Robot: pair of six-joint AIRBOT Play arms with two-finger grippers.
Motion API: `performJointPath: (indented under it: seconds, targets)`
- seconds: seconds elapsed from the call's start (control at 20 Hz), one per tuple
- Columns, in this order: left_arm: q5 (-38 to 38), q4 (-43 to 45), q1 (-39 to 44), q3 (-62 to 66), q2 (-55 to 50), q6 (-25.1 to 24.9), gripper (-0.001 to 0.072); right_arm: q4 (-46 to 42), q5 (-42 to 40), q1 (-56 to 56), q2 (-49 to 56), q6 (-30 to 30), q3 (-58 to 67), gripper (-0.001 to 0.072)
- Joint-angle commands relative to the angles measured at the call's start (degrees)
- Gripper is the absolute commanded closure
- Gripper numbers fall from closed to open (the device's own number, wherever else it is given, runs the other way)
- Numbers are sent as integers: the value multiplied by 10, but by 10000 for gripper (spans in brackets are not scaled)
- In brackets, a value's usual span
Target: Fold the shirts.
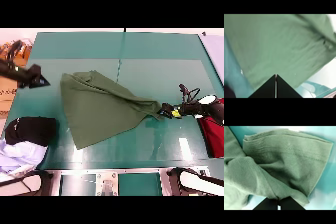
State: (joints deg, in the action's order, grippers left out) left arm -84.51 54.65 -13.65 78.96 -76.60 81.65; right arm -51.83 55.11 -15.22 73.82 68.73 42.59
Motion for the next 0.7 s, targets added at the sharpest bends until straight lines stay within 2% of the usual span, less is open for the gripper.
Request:
performJointPath:
  seconds: [0.0,0.05,0.1,0.15,0.25,0.5,0.65]
  targets:
    - [62,23,2,-184,119,32,678,4,-22,0,5,-7,10,696]
    - [75,24,2,-241,144,40,431,4,-24,0,5,-7,10,696]
    - [82,24,2,-289,160,57,263,4,-25,0,5,-7,10,696]
    - [90,22,4,-337,173,66,297,4,-26,0,5,-7,10,696]
    - [121,19,30,-421,198,84,298,8,-28,0,5,-7,10,696]
    - [254,-8,197,-550,202,155,297,21,-33,0,5,-7,10,696]
    - [275,-24,245,-584,202,177,296,22,-33,0,5,-11,10,696]
